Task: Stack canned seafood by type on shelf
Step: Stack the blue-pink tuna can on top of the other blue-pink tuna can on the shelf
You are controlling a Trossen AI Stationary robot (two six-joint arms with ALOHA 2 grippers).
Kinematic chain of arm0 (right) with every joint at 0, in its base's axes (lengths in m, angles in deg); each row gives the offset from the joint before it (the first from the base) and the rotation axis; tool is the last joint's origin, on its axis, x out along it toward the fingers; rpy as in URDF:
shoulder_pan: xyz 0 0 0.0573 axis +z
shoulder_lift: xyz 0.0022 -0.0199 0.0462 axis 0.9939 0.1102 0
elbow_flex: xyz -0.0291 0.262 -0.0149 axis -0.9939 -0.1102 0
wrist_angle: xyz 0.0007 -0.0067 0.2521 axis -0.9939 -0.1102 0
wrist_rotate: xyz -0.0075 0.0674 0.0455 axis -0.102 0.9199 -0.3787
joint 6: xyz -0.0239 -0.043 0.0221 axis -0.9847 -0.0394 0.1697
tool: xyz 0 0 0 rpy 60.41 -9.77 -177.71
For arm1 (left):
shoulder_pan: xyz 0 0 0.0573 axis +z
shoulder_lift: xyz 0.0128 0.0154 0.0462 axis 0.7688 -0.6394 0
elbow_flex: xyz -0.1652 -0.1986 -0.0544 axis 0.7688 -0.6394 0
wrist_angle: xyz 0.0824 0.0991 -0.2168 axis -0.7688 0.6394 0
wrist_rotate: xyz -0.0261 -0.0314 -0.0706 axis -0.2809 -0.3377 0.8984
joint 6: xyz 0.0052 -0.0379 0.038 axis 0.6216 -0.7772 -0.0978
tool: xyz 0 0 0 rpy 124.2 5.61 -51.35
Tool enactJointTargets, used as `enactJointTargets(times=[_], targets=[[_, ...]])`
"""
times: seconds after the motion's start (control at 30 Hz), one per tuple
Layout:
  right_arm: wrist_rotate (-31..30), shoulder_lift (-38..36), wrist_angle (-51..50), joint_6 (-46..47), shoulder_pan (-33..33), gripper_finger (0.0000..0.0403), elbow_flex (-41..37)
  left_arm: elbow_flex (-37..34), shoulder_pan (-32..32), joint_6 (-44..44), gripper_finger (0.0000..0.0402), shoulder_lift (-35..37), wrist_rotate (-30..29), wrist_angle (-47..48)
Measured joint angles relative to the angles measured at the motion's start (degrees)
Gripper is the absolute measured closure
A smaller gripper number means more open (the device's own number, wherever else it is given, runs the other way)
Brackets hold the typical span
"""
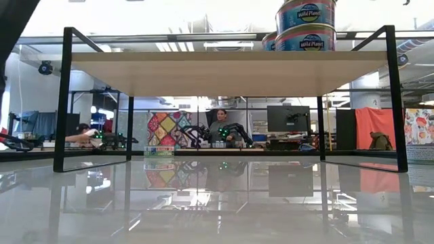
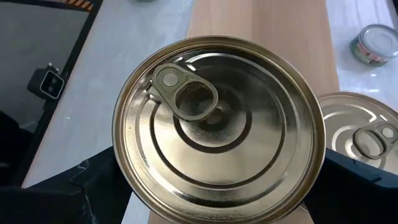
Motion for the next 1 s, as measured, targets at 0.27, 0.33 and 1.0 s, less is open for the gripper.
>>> enactJointTargets(times=[0.27, 0.33, 1.0], targets=[[-0.1, 0.1, 0.3, 0.3, 0.0, 0.0039, -1.0, 0.0, 0.9, 0.4, 0.0401, -0.9, 0.5, -3.1], [-0.2, 0.1, 0.5, 0.3, 0.0, 0.0039, -1.0, 0.0, 0.9, 0.6, 0.0401, -1.0, 0.5, -2.8], [0.1, 2.4, 1.0, -0.5, -0.1, 0.0036, -1.1, 0.0, 0.9, 2.6, 0.0401, -4.9, 0.6, -1.7]])
